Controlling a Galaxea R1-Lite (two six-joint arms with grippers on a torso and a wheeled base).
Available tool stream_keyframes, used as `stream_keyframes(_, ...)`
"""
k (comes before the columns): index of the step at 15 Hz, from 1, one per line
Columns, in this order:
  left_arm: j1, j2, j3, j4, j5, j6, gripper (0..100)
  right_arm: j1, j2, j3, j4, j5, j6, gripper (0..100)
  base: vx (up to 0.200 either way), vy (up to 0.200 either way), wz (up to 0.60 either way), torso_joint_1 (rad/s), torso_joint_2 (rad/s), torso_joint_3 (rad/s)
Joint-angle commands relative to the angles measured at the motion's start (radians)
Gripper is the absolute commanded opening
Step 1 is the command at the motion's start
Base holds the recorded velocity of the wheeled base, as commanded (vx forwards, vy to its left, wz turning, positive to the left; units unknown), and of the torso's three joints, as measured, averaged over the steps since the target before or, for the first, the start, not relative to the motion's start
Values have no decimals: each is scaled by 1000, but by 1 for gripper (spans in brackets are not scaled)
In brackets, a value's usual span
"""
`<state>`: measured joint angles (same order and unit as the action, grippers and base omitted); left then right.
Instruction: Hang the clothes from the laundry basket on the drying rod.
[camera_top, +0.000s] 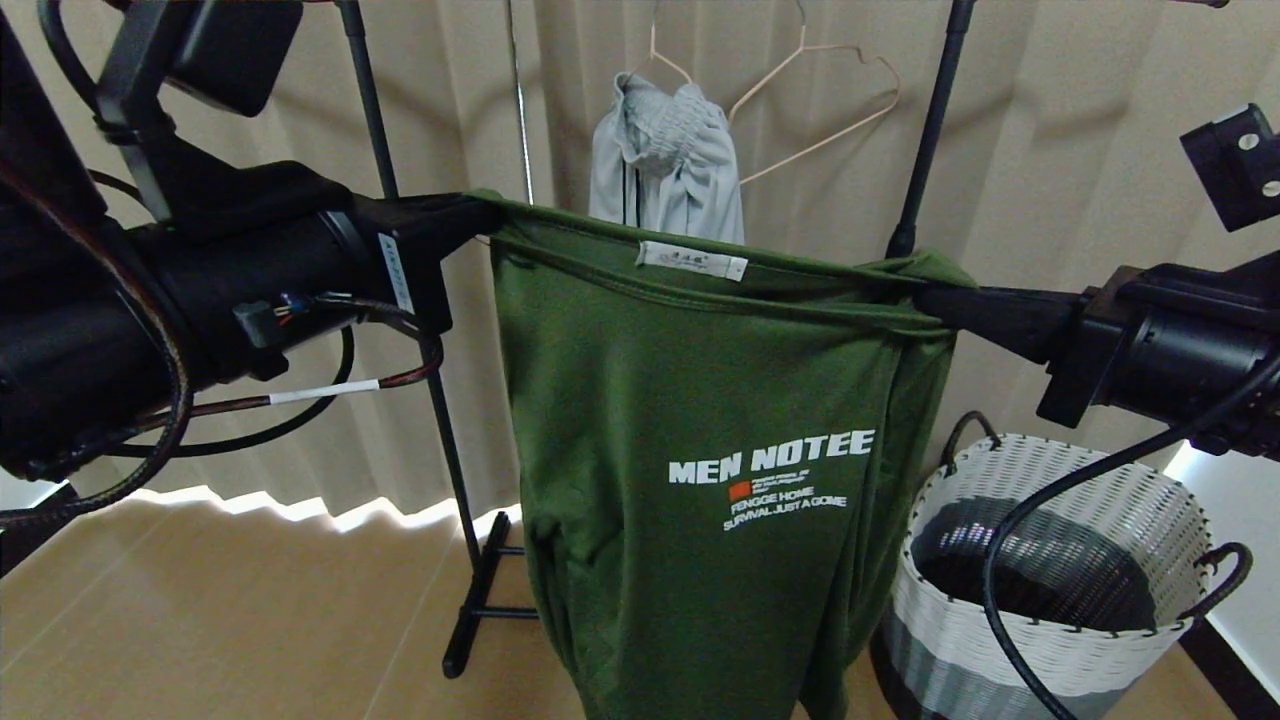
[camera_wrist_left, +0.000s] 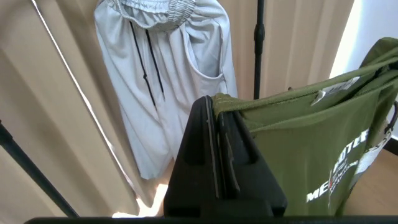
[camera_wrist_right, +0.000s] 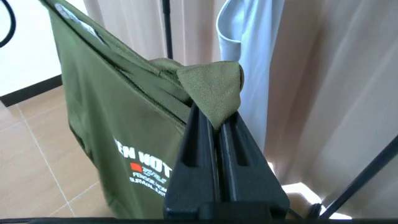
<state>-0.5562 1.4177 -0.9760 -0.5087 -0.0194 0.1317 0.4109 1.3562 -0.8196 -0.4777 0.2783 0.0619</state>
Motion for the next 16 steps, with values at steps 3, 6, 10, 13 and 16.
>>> stream_keyframes(3,-1,-5,8,-1,-1,2,0,-1,-15,-27,-16,1,-1,0,0,0,0,0,0,0)
stream_keyframes(6,-4,3,-1,-1,-1,0,0,-3,-68,-21,-15,5,-2,0,0,0,0,0,0,0)
stream_keyframes(10,-1,155,-55,-88,4,-26,0,-1,-227,-12,143,121,-1,0,0,0,0,0,0,0)
stream_keyframes(13,-1,268,-207,-103,24,-41,0,-1,-285,19,148,220,-1,0,0,0,0,0,0,0)
stream_keyframes(16,-4,291,-250,-100,24,-63,0,-1,-279,20,142,220,-1,0,0,0,0,0,0,0)
